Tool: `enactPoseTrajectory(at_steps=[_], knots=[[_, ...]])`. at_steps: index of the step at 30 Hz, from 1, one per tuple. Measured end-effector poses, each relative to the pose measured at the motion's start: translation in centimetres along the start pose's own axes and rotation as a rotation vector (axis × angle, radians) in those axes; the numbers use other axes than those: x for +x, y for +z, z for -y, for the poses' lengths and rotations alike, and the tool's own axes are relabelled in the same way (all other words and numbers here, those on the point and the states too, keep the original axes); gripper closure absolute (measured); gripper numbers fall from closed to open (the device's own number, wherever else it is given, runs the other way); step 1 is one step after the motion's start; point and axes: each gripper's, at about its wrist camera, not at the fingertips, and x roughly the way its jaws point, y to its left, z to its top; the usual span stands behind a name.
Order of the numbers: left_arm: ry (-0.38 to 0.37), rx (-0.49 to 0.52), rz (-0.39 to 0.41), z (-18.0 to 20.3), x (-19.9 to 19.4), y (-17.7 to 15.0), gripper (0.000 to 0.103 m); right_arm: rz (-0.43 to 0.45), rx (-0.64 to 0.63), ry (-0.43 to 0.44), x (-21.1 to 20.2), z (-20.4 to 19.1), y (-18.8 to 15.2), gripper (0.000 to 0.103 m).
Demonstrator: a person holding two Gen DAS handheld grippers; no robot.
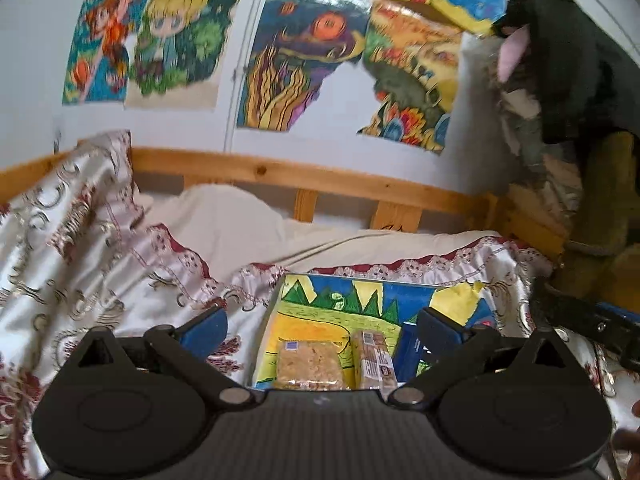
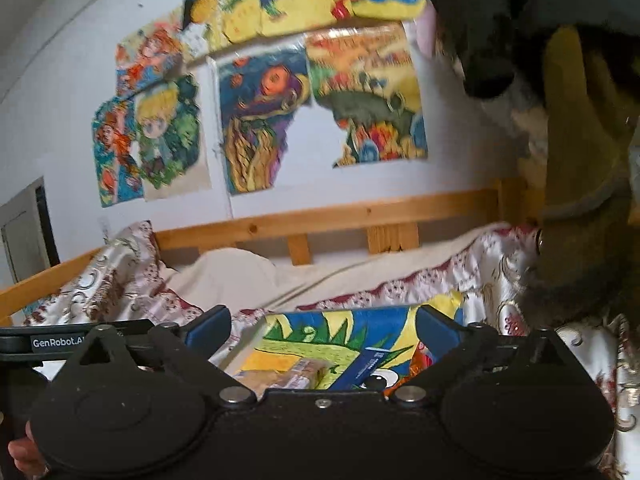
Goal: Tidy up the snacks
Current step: 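Raise both open tools and move back over the remaining snacks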
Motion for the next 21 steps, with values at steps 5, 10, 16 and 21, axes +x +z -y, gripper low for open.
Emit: enactPoseTrajectory(at_steps=[5,10,16,21], knots=[[-0.001,0.011,0.009,-0.2,-3.3,-1.1,0.0,0.036,-0.004,-0.001,-3.7,-1.2,-0.7,0.001],[0.018,0.012,-0.003,-0.9,-6.2,-2.5,0.0,0.058,-0.001,-0.027,-6.5,-2.0,-2.3,0.001],[0.049,0.039,-0.038,-1.9,-8.7,-4.6,0.0,0.028,0.025,-0.037,-7.9,-2.8,-4.9,0.001],[0.064,0.054,-0.07,-2.6,-9.8,-6.3,0.0,-0.015,0.033,-0.042,-8.6,-3.4,-6.7,0.001]])
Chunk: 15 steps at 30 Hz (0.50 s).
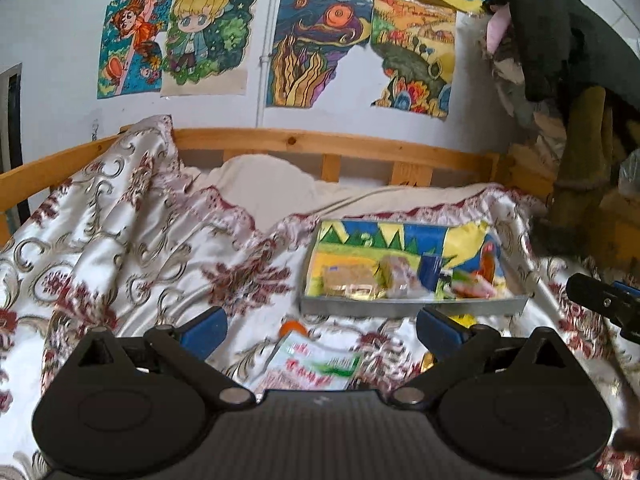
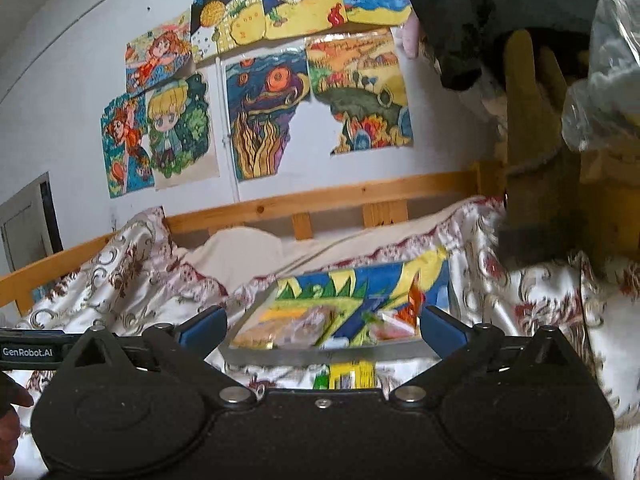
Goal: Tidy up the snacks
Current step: 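Raise both open tools and move back over the remaining snacks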
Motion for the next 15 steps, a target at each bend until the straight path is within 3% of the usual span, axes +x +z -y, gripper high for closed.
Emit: enactPoseTrajectory(at_steps=[15], knots=[[0.016,0.026,-0.151,-0.9,1.2,-4.0,0.0,-0.172,0.009,-0.003,0.3,-0.4,-4.4,0.001]])
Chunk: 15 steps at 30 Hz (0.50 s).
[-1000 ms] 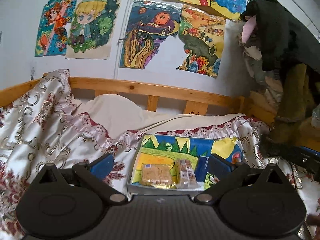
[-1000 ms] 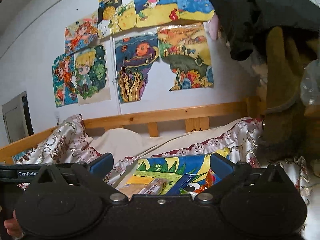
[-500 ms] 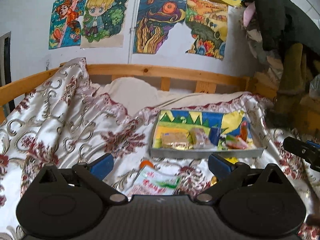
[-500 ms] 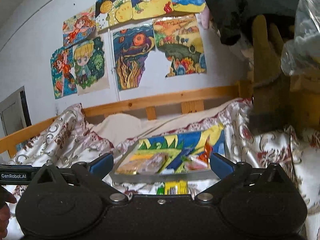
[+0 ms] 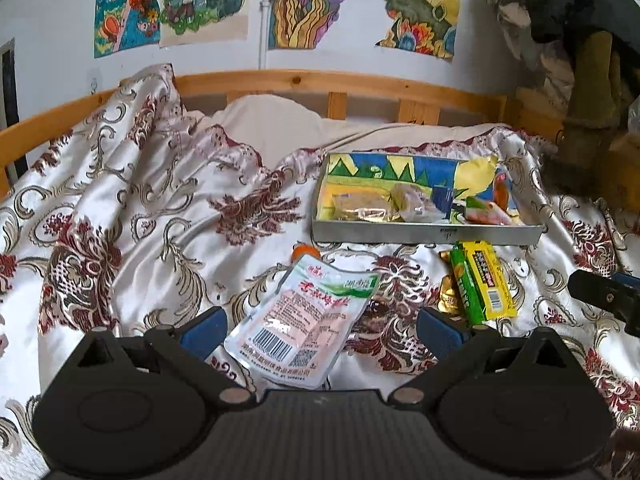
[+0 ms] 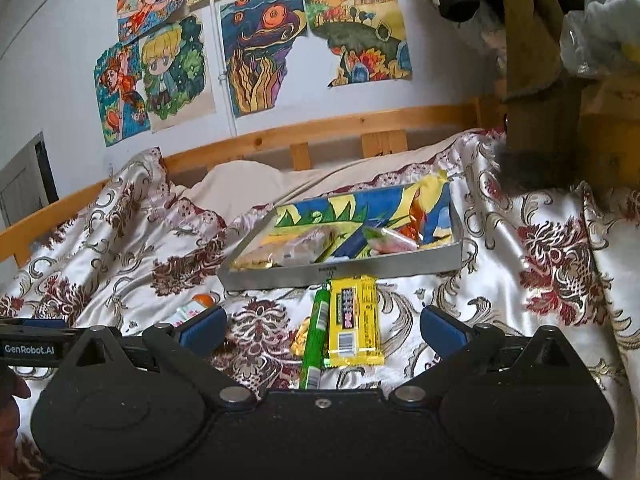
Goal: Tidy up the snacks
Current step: 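Raise both open tools and move back over the remaining snacks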
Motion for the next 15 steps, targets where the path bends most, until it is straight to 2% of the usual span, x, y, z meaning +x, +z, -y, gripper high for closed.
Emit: enactPoseTrajectory(at_steps=[5,15], knots=[[0.005,0.006,-0.019,-0.1,0.5,-0.4,0.0,-0.01,0.018,-0.003,0.3,0.5,-0.4,0.001],[0.019,0.02,-0.063,-0.2,1.6,-0.8,0.0,-0.098,0.016,-0.007,1.9,0.7,-1.7,0.001]])
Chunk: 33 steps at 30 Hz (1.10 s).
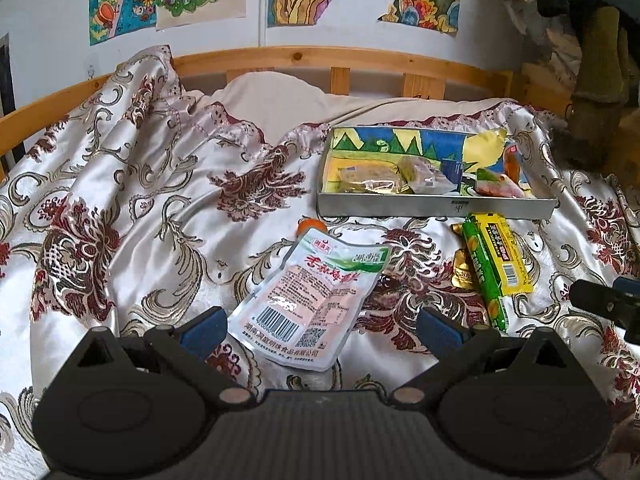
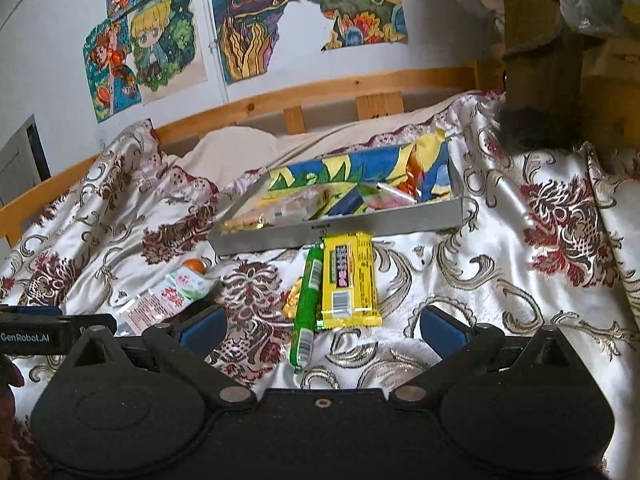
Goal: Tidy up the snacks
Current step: 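Raise both open tools and move back over the remaining snacks, then lower the left tool onto the white spicy snack pack while the right tool grasps the green sausage stick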
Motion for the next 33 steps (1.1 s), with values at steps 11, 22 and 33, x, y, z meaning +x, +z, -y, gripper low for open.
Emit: enactPoseTrajectory(at_steps=[11,22,33], knots=[[0.019,0.0,-0.027,-0.1,1.0,0.1,0.0,-0.043,-0.001,0.001,1.0,0.1,-0.5,0.001],[0.022,0.095,-0.06,0.0,2.9,0.7,0.0,-0.091,0.007,0.0,2.6,0.1,-0.9,0.001],[0.048,0.187,-0.061,0.3,5.5,0.8,0.0,-0.127,0.012,0.016,6.0,-1.0,-0.8,0.001]])
